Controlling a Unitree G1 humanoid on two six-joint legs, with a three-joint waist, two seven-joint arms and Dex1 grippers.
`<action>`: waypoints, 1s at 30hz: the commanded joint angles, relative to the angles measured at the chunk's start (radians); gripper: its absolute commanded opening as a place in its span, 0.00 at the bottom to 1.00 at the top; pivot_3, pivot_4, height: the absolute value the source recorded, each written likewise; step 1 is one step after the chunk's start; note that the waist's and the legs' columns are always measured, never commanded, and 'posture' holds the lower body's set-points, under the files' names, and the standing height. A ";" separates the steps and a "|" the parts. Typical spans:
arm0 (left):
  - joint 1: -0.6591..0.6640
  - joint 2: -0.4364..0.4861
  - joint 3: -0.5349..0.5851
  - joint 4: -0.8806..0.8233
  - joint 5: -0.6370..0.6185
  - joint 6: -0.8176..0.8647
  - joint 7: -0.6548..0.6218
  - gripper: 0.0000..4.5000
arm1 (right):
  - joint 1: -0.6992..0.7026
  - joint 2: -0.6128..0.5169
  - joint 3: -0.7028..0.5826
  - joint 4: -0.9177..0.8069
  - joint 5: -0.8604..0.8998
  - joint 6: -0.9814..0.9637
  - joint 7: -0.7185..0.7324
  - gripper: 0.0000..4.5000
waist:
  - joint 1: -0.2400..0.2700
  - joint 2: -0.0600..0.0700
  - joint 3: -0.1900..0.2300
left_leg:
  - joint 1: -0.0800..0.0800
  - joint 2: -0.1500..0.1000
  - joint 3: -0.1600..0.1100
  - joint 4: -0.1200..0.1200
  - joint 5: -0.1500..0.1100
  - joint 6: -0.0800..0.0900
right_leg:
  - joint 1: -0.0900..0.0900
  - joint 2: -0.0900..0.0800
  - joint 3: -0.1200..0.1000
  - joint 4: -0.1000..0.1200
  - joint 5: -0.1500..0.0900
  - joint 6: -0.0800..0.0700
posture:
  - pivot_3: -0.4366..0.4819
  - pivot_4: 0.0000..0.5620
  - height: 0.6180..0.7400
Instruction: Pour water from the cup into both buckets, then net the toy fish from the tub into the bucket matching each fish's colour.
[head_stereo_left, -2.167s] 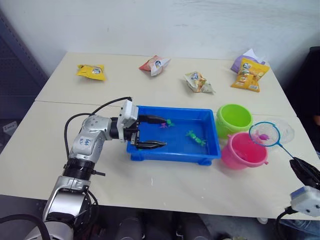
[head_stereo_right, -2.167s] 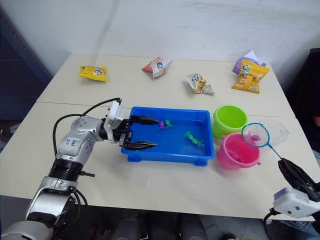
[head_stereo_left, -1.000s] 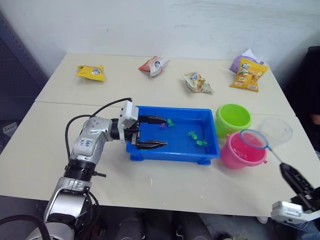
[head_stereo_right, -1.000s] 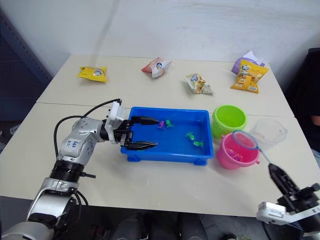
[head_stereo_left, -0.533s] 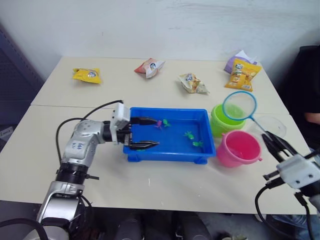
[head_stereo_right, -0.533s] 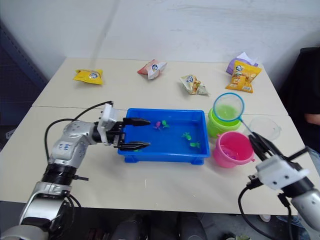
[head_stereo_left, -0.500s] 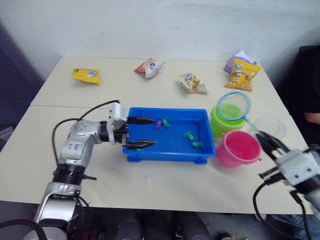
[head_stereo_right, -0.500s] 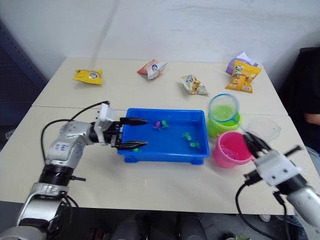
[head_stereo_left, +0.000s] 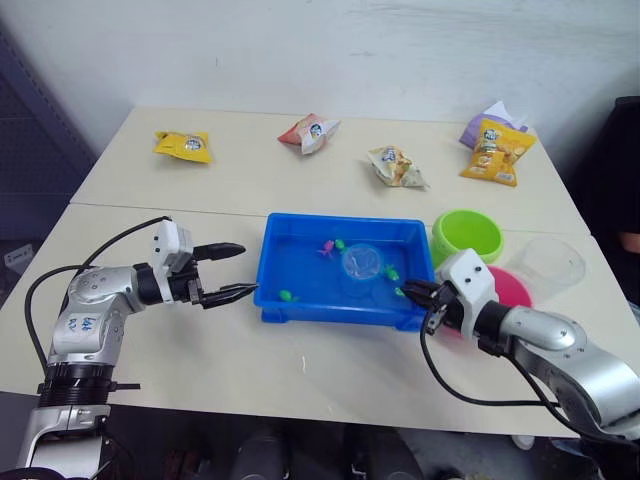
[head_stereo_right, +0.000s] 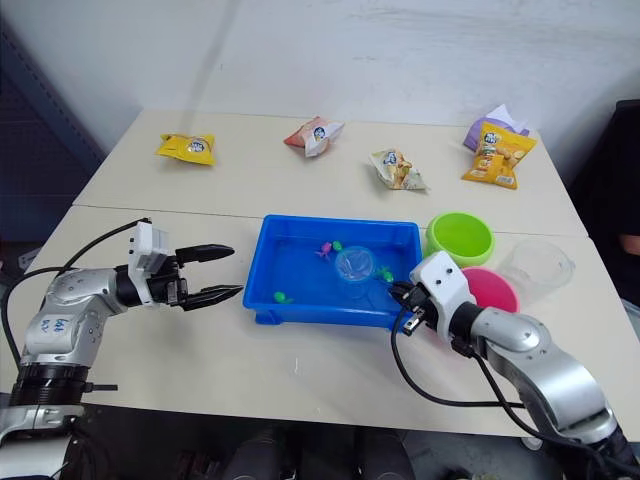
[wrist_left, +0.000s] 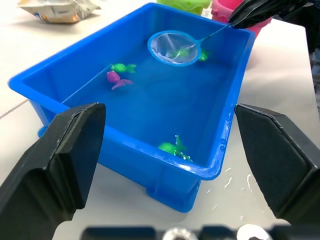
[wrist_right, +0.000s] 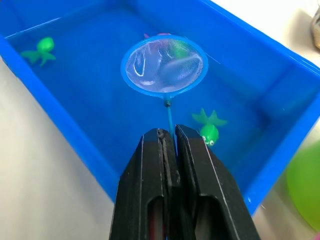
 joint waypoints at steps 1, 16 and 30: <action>0.027 0.009 0.030 -0.052 -0.022 0.003 0.018 0.98 | -0.079 0.016 0.036 0.039 -0.032 -0.010 0.045 0.00 | -0.006 0.000 0.000 | 0.000 0.000 0.000 0.000 0.000 0.000 | 0.000 0.000 0.000 0.000 0.000 0.000 | 0.48 0.27 0.98; 0.094 0.011 0.059 -0.124 -0.041 0.008 0.067 0.98 | -0.287 0.129 0.216 0.288 -0.326 -0.096 0.054 0.00 | -0.008 0.000 0.000 | -0.001 0.000 0.001 -0.002 0.000 -0.001 | -0.002 0.000 0.000 0.000 0.000 0.000 | 0.48 0.27 0.98; 0.134 0.005 0.074 -0.106 -0.037 -0.039 0.071 0.98 | -0.351 0.146 0.232 0.285 -0.353 0.056 0.113 0.00 | -0.011 0.000 0.000 | -0.001 0.000 0.001 -0.007 0.000 -0.001 | -0.004 0.000 0.000 -0.001 0.000 0.000 | 0.48 0.27 0.98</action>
